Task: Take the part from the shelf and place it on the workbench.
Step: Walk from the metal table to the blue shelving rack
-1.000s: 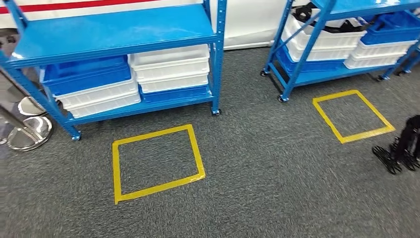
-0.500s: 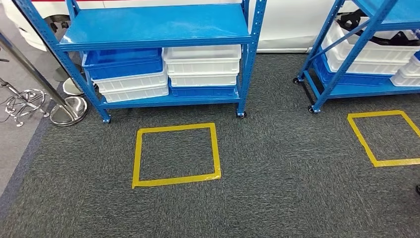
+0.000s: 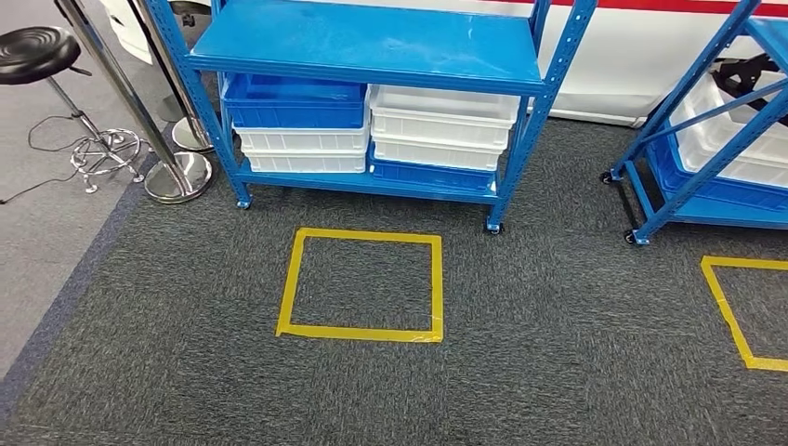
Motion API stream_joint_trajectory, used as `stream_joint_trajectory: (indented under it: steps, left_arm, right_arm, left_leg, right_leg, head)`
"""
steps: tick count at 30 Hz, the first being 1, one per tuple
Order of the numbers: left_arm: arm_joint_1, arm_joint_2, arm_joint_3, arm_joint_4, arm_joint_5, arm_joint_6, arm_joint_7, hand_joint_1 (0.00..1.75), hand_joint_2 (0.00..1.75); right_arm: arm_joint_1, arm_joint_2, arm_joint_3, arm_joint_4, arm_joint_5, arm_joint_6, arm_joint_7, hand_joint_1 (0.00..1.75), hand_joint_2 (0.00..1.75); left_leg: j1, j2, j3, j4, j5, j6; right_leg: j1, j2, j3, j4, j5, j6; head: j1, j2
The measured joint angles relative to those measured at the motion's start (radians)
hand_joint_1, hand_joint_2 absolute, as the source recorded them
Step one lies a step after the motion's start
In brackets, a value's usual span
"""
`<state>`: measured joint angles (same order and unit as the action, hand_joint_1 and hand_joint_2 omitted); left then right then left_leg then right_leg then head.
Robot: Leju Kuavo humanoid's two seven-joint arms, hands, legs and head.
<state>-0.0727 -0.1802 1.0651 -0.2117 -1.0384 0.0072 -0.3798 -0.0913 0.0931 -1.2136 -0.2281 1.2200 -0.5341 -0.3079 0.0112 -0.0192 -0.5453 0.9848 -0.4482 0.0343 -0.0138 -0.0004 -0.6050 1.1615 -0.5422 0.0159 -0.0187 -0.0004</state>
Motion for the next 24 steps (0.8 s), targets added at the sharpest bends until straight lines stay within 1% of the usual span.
stream_joint_trajectory:
  steps: [1,2,3,5,6,7,8,9,10,11,12,13,14,15,16,17,18,19,20,21,22,23,24]
  left_arm:
    - [0.000,-0.001,0.000,0.000,0.000,0.000,0.000,0.00,0.00]
    - [-0.001,-0.002,0.000,0.000,0.000,0.000,0.000,0.00,0.00]
    - [-0.001,-0.003,0.000,0.000,0.000,0.001,0.000,0.00,0.00]
    - [-0.001,-0.003,0.000,0.000,0.000,0.001,0.000,0.00,0.00]
    - [-0.001,-0.003,0.000,0.000,0.000,0.001,0.000,0.00,0.00]
    - [-0.001,-0.002,0.000,0.000,0.000,0.001,0.000,0.00,0.00]
    - [-0.001,-0.002,0.000,0.000,0.000,0.001,0.000,0.00,0.00]
    - [-0.001,-0.002,0.000,0.000,0.000,0.001,0.000,0.00,0.00]
    - [-0.001,-0.002,0.000,0.000,0.000,0.001,0.000,0.00,0.00]
    - [0.000,-0.002,0.001,0.000,0.000,0.001,0.000,0.00,0.00]
    - [0.000,-0.001,0.001,0.000,0.000,0.001,0.000,0.00,0.00]
    - [0.001,-0.001,0.001,0.000,0.000,0.001,0.000,0.00,0.00]
    - [0.002,-0.001,0.001,0.000,0.000,0.002,0.000,0.00,0.00]
    - [0.002,-0.001,0.001,0.000,0.000,0.002,0.000,0.00,0.00]
    - [0.002,-0.001,0.001,0.000,0.000,0.002,0.000,0.00,0.00]
    - [0.001,-0.001,0.001,0.000,0.000,0.003,0.000,0.00,0.00]
    - [0.000,-0.001,0.001,0.000,0.000,0.003,0.000,0.00,0.00]
    - [-0.001,-0.001,0.001,0.000,0.000,0.003,0.000,0.00,0.00]
    - [0.000,-0.001,0.001,0.000,0.000,0.003,0.000,0.00,0.00]
    - [0.001,-0.001,0.001,0.000,0.000,0.003,0.000,0.00,0.00]
    - [0.001,-0.001,0.001,0.000,0.000,0.004,0.000,0.00,0.00]
    - [0.001,-0.001,0.001,0.000,0.000,0.004,0.000,0.00,0.00]
    - [0.000,-0.001,0.002,0.000,0.000,0.005,-0.001,0.00,0.00]
  right_arm:
    - [0.000,-0.001,0.000,0.000,0.000,0.000,-0.001,0.00,0.00]
    - [-0.001,-0.001,0.000,0.000,0.000,0.000,-0.001,0.00,0.00]
    - [-0.002,-0.002,0.000,0.000,0.000,0.000,-0.002,0.00,0.00]
    - [-0.004,-0.002,0.000,0.000,0.000,0.000,-0.003,0.00,0.00]
    - [-0.005,-0.001,0.000,0.000,0.000,0.000,-0.004,0.00,0.00]
    - [-0.005,-0.001,0.000,0.001,0.000,0.000,-0.004,0.00,0.00]
    - [-0.005,0.000,0.000,0.001,0.000,0.000,-0.004,0.00,0.00]
    - [-0.004,0.001,0.000,0.001,0.000,0.000,-0.004,0.00,0.00]
    - [-0.004,0.001,0.000,0.001,0.000,0.000,-0.004,0.00,0.00]
    - [-0.004,0.001,0.000,0.001,0.000,0.000,-0.004,0.00,0.44]
    - [-0.004,0.001,0.000,0.001,-0.001,0.000,-0.005,0.00,0.87]
    - [-0.004,0.001,0.000,0.001,-0.002,0.000,-0.007,0.00,1.31]
    - [-0.004,0.001,0.000,0.001,-0.004,0.000,-0.010,0.00,1.75]
    - [-0.004,0.002,0.000,0.001,-0.006,0.000,-0.014,0.00,1.75]
    - [-0.004,0.002,0.000,0.001,-0.008,0.000,-0.017,0.00,1.75]
    - [-0.004,0.003,0.000,0.001,-0.009,0.001,-0.021,0.00,1.75]
    - [-0.004,0.004,0.000,0.001,-0.010,0.001,-0.023,0.00,1.75]
    - [-0.005,0.004,0.000,0.001,-0.010,0.001,-0.025,0.00,1.75]
    - [-0.005,0.004,0.000,0.001,-0.010,0.002,-0.026,0.00,1.31]
    - [-0.006,0.004,0.000,0.001,-0.010,0.002,-0.026,0.00,0.87]
    - [-0.005,0.004,0.000,0.001,-0.010,0.002,-0.027,0.00,0.87]
    - [-0.005,0.004,0.000,0.002,-0.010,0.002,-0.027,0.00,0.87]
    - [-0.005,0.005,0.000,0.002,-0.010,0.002,-0.027,0.00,1.31]
  left_leg:
    - [-0.003,-0.004,0.001,0.000,-0.001,-0.001]
    - [-0.004,-0.007,0.001,0.001,-0.002,-0.004]
    - [-0.005,-0.009,0.000,0.001,-0.002,-0.007]
    - [-0.005,-0.010,0.000,-0.001,-0.002,-0.018]
    - [-0.005,-0.008,0.000,0.000,-0.003,-0.024]
    - [-0.005,-0.005,-0.004,0.010,-0.013,-0.028]
    - [-0.005,-0.001,-0.015,0.038,-0.033,-0.032]
    - [-0.004,0.003,-0.037,0.088,-0.064,-0.036]
    - [-0.003,0.006,-0.067,0.153,-0.100,-0.040]
    - [-0.001,0.007,-0.098,0.222,-0.131,-0.044]
    - [0.000,0.009,-0.121,0.272,-0.147,-0.047]
    - [0.002,0.011,-0.125,0.285,-0.142,-0.050]
    - [0.004,0.012,-0.111,0.259,-0.119,-0.052]
    - [0.005,0.015,-0.078,0.196,-0.083,-0.052]
    - [0.007,0.019,-0.040,0.121,-0.052,-0.051]
    - [0.006,0.021,-0.010,0.059,-0.032,-0.047]
    - [0.005,0.023,0.010,0.020,-0.022,-0.043]
    - [0.003,0.023,0.016,0.005,-0.023,-0.037]
    - [0.000,0.021,0.015,0.004,-0.023,-0.031]
    - [0.001,0.020,0.016,0.002,-0.020,-0.023]
    - [0.002,0.020,0.017,-0.002,-0.017,-0.016]
    - [0.003,0.020,0.017,-0.006,-0.013,-0.008]
    - [0.005,0.020,0.017,-0.009,-0.010,-0.002]
  right_leg:
    - [0.004,0.002,0.030,-0.070,0.034,-0.010]
    - [0.008,0.003,0.052,-0.126,0.058,-0.017]
    - [0.011,0.003,0.064,-0.156,0.067,-0.023]
    - [0.014,0.001,0.066,-0.169,0.069,-0.026]
    - [0.011,-0.001,0.068,-0.175,0.072,-0.027]
    - [0.007,-0.003,0.071,-0.183,0.076,-0.031]
    - [0.004,-0.006,0.074,-0.190,0.080,-0.034]
    - [0.001,-0.009,0.076,-0.195,0.082,-0.037]
    - [0.001,-0.011,0.076,-0.196,0.083,-0.039]
    - [0.002,-0.013,0.075,-0.195,0.082,-0.039]
    - [0.002,-0.015,0.074,-0.194,0.082,-0.039]
    - [0.002,-0.016,0.073,-0.192,0.081,-0.038]
    - [0.002,-0.016,0.074,-0.189,0.080,-0.037]
    - [0.001,-0.016,0.074,-0.186,0.077,-0.034]
    - [0.001,-0.016,0.075,-0.182,0.075,-0.030]
    - [0.003,-0.016,0.074,-0.177,0.072,-0.025]
    - [0.005,-0.016,0.073,-0.173,0.069,-0.019]
    - [0.007,-0.017,0.071,-0.171,0.068,-0.014]
    - [0.007,-0.017,0.070,-0.170,0.069,-0.008]
    - [0.005,-0.016,0.070,-0.170,0.068,-0.002]
    - [0.003,-0.015,0.068,-0.163,0.061,0.003]
    - [0.001,-0.013,0.059,-0.142,0.045,0.008]
    - [-0.001,-0.011,0.040,-0.102,0.018,0.012]
  head:
    - [0.000,0.000]
    - [0.000,0.000]
    - [0.000,0.000]
    - [0.000,0.000]
    - [0.000,0.000]
    - [0.000,0.000]
    - [-0.001,0.000]
    - [-0.001,0.000]
    - [-0.001,0.000]
    - [-0.001,0.000]
    - [-0.001,0.000]
    - [-0.001,0.000]
    - [-0.001,0.000]
    - [-0.001,0.000]
    - [-0.001,0.000]
    - [-0.001,0.000]
    - [-0.001,0.000]
    - [-0.001,0.000]
    - [0.000,0.000]
    - [-0.001,0.000]
    - [-0.001,0.000]
    - [-0.001,0.000]
    - [0.000,0.000]
